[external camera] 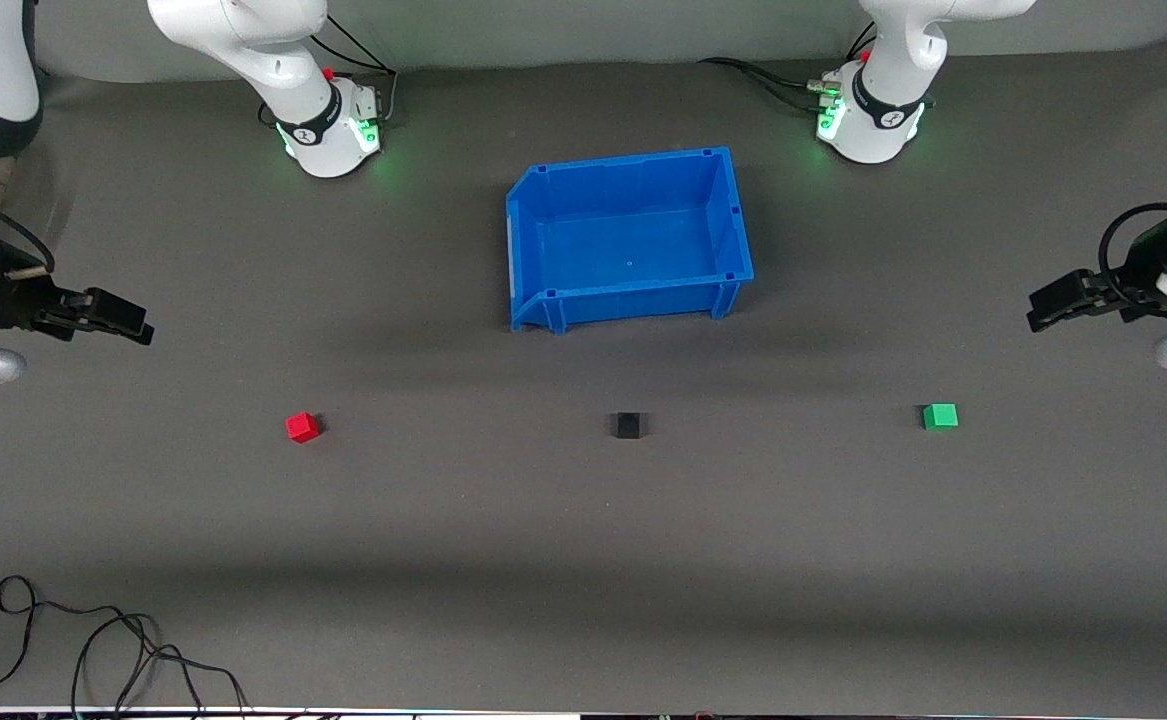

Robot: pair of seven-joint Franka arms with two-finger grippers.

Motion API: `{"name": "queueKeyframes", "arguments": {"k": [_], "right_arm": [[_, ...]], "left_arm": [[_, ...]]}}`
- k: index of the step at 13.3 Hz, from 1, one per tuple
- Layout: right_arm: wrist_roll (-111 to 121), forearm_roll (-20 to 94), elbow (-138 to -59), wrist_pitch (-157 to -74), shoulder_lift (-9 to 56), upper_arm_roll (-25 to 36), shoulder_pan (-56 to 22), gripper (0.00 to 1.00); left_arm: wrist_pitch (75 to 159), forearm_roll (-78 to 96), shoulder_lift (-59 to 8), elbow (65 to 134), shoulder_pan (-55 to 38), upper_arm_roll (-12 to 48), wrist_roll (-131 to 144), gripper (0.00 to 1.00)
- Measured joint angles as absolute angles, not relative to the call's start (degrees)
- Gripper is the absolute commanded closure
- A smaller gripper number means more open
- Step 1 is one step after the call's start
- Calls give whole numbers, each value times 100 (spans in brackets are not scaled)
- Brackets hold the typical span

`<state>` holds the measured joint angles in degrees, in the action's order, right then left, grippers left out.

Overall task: Attach green and red cubes to black cube
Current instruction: 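Reach the right gripper toward the red cube while the left gripper reaches the green cube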

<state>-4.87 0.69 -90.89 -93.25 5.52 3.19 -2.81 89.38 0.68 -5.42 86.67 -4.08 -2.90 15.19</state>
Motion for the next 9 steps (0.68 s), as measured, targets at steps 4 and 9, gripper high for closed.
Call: {"name": "queueKeyframes", "arguments": {"k": [4,9], "right_arm": [[-58,69,-9256,-9846,1063,318,-288,0],[265,69,-10468,-11746,1524,314,-483,0]], "left_arm": [[8892,383,-588,8674,-163,-304,3874,0],[8919,1491,-711,8892,753,-339,5703,0]]}}
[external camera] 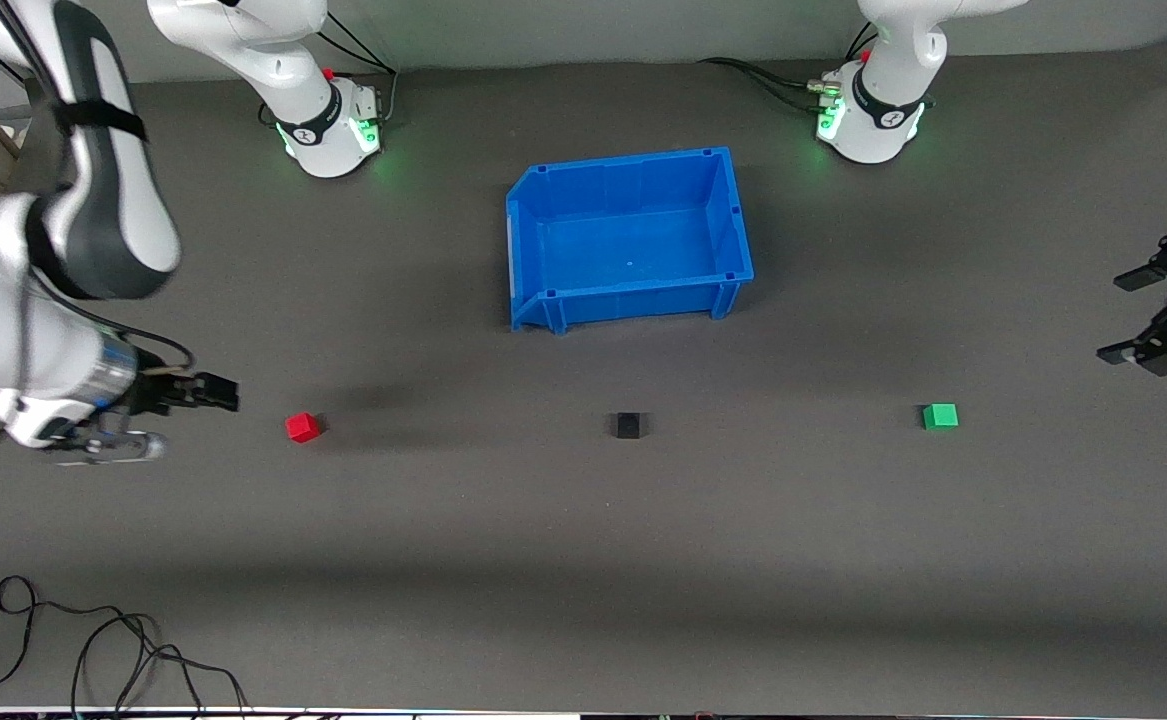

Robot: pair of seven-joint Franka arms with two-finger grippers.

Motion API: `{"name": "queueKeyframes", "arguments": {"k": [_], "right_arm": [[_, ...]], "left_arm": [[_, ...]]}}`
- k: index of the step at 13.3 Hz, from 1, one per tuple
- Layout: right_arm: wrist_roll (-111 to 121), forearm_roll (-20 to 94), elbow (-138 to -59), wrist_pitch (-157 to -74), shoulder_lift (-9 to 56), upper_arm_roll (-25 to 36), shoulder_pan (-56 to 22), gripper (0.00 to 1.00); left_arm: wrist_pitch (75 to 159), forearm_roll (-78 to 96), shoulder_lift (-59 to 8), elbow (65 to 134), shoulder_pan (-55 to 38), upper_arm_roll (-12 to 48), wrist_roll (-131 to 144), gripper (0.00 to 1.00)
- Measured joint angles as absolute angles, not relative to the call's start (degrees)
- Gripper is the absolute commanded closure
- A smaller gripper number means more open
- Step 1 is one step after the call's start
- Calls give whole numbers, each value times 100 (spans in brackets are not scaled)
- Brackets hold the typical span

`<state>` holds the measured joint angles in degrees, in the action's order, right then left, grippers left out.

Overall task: Attach green and red cubes to black cube
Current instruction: 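Reach the right gripper toward the red cube while the left gripper reaches the green cube, then close the right gripper on the red cube while the left gripper grasps the green cube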

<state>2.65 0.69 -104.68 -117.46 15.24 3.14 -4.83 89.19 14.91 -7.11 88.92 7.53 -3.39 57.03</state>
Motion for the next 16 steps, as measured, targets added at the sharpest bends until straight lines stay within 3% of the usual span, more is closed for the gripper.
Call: {"name": "queueKeyframes", "arguments": {"k": [8,16], "right_arm": [[2115,69,-10959,-14146,2978,331,-552,0],[2199,69,-11271,-14454,3179,327,-561,0]], "left_arm": [[9898,2448,-1147,10160,1236,-341,6434,0],[11584,3515,-2021,11220,1272,-329,5283,0]]}}
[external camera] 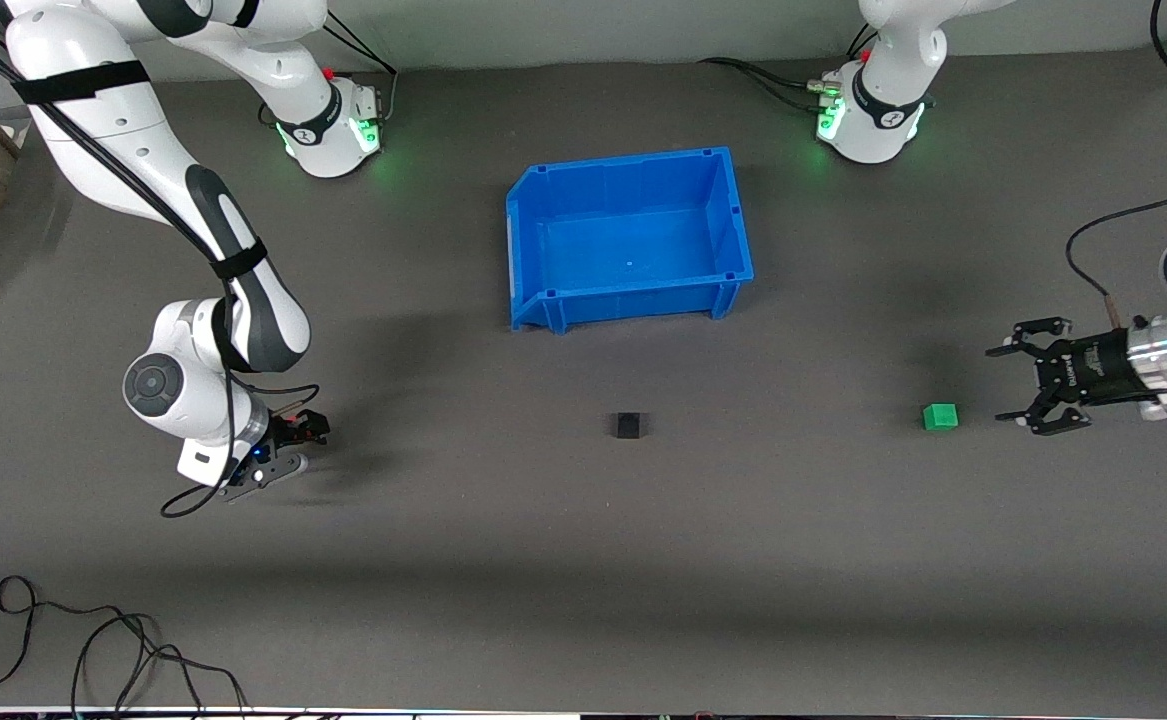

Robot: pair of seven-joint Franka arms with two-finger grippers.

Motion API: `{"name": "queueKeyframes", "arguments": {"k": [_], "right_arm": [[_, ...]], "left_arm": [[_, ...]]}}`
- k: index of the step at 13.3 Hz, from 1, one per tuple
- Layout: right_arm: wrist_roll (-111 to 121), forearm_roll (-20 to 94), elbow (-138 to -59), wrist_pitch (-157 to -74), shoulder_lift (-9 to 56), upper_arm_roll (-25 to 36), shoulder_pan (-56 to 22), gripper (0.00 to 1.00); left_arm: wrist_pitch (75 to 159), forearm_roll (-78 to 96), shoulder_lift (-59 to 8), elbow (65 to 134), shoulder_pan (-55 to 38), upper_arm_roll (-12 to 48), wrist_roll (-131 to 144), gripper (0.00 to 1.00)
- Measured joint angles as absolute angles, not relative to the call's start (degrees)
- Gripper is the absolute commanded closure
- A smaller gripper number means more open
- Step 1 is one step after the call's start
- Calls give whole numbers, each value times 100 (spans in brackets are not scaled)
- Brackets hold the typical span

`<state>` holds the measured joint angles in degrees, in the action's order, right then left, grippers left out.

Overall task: Attach green and red cubes to black cube
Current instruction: 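Close the right gripper on the red cube while the left gripper grasps the green cube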

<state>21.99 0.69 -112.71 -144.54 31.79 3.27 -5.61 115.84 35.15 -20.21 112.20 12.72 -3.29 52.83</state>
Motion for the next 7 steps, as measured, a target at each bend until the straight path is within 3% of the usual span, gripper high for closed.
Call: {"name": "queueKeyframes", "arguments": {"k": [1,3,7], "right_arm": [[2199,69,-11324,-14496,3179,327,-561,2],[2199,69,-11378,-14511,3176,327,-561,21],[2199,135,-11422,-14512,3164,327,-559,38]], "left_arm": [[11796,3695,-2092,11371,1275,-329,5023,0],[12094,3929,-2222,11579,1284,-329,4637,0],[12603,4368,-2563,11669,1295,-329,3986,0]]}}
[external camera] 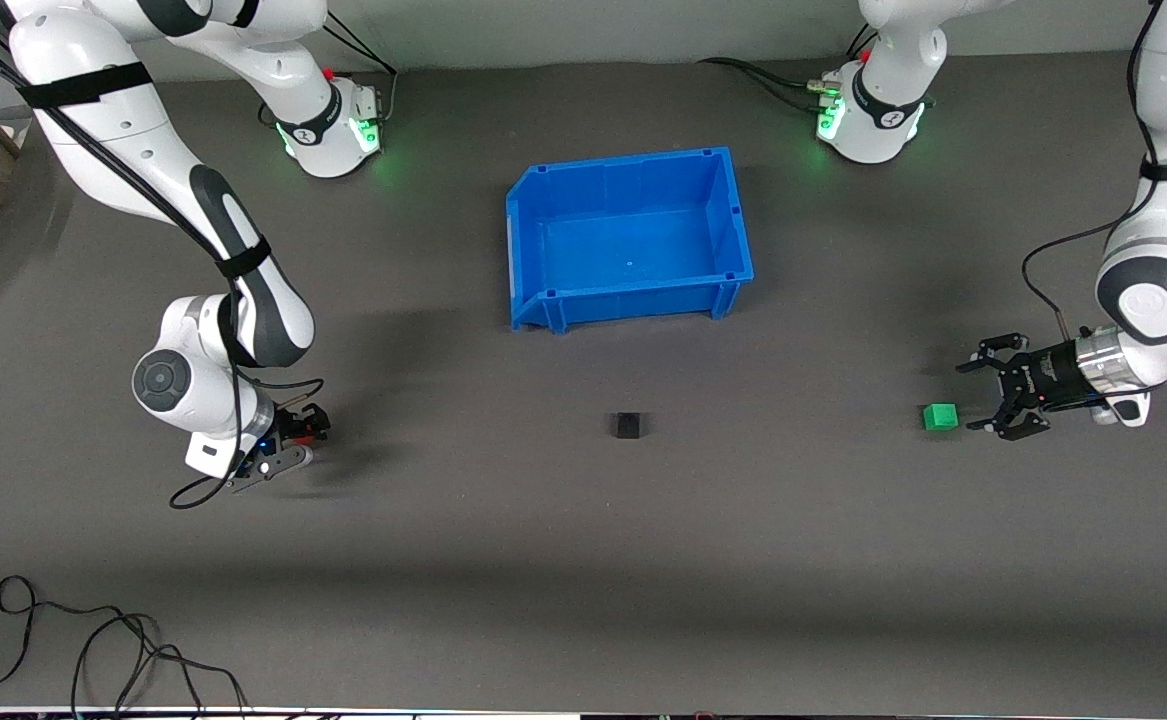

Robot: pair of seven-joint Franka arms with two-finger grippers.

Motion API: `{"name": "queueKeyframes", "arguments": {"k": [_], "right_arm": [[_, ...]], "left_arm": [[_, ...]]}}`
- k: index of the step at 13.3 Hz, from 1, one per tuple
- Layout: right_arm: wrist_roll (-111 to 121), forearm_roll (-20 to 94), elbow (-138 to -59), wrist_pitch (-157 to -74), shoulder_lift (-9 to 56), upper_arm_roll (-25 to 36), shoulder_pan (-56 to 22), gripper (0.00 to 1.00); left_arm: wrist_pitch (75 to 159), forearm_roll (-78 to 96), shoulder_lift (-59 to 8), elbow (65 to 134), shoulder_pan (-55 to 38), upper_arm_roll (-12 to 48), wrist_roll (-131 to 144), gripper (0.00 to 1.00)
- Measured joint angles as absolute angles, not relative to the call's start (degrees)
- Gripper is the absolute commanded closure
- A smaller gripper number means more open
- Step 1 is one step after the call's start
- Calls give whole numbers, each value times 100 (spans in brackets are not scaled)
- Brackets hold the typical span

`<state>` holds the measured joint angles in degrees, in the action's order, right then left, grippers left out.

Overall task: Attach green and red cubes to black cube
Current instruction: 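Close the right gripper on the red cube while the left gripper grasps the green cube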

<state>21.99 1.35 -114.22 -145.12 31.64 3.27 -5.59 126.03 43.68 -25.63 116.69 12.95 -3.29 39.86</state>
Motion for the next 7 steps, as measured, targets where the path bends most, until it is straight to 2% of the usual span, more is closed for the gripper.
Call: {"name": "queueKeyframes", "arguments": {"k": [4,7], "right_arm": [[2198,179,-11452,-14512,3158,328,-556,39],[2197,392,-11466,-14510,3157,327,-556,55]], "left_arm": [[12815,4596,-2927,11667,1426,-329,3489,0],[12902,4730,-3029,11663,1428,-276,3455,0]]}}
